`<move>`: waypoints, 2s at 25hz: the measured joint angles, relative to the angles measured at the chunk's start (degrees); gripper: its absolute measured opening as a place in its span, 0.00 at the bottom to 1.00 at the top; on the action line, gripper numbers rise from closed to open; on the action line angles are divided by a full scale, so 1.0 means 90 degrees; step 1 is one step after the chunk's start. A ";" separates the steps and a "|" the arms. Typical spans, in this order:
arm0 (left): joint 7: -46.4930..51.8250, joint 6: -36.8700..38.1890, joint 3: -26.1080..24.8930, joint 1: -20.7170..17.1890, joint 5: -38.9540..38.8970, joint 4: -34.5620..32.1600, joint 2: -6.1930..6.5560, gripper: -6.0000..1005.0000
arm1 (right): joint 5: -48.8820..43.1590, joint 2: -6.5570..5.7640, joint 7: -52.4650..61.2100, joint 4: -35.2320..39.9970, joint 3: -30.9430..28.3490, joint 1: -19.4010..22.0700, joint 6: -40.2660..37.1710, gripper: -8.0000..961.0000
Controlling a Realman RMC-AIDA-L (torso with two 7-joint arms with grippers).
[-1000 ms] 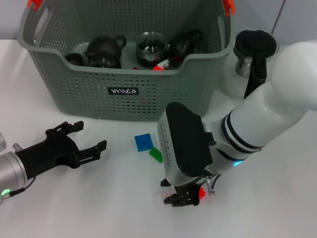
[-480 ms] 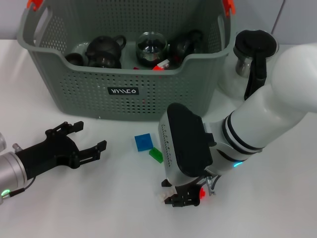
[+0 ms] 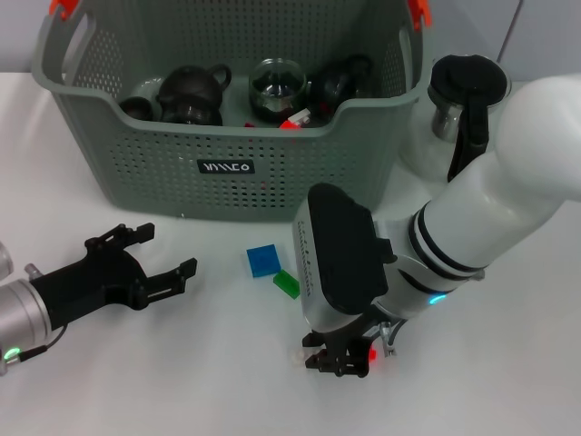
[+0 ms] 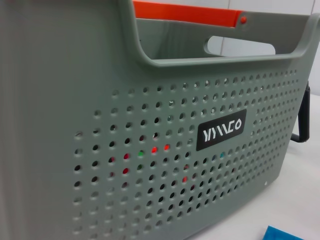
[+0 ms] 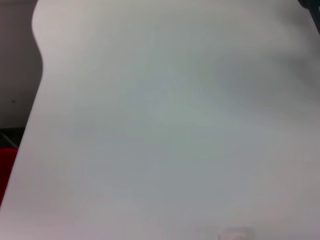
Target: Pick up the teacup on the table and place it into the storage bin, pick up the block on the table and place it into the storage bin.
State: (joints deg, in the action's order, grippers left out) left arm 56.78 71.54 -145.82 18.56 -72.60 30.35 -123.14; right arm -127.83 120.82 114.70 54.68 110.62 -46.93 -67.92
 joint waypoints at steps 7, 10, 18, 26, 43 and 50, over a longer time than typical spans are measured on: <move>0.0000 0.0002 0.0002 0.0007 0.0000 -0.0023 0.0000 0.89 | 0.0043 -0.0006 0.0031 -0.0020 -0.0032 -0.0010 -0.0048 0.21; 0.0000 0.0003 0.0002 0.0008 0.0000 -0.0029 0.0000 0.89 | 0.0050 -0.0014 0.0094 0.0025 -0.0054 -0.0004 -0.0068 0.21; -0.0002 -0.0001 0.0002 -0.0031 0.0000 -0.0034 0.0000 0.89 | 0.0018 -0.0055 0.0155 0.0656 -0.0724 0.0122 -0.0897 0.21; 0.0000 0.0000 -0.0008 -0.0041 0.0000 -0.0032 0.0019 0.89 | -0.0309 -0.0070 0.0466 0.2951 -0.2769 0.0441 -0.2763 0.21; 0.0000 0.0007 0.0000 0.0009 0.0000 -0.0034 0.0000 0.89 | -0.1869 -0.0167 0.3223 0.1309 -0.4517 -0.0987 0.0489 0.21; 0.0000 0.0003 0.0002 0.0017 0.0000 -0.0033 0.0000 0.89 | -0.2185 -0.0197 0.2819 -0.1365 -0.4576 -0.1888 0.2047 0.23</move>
State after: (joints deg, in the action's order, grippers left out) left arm 56.78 71.57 -145.80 18.72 -72.60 30.05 -123.14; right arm -147.49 119.05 140.07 42.39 69.44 -63.93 -49.50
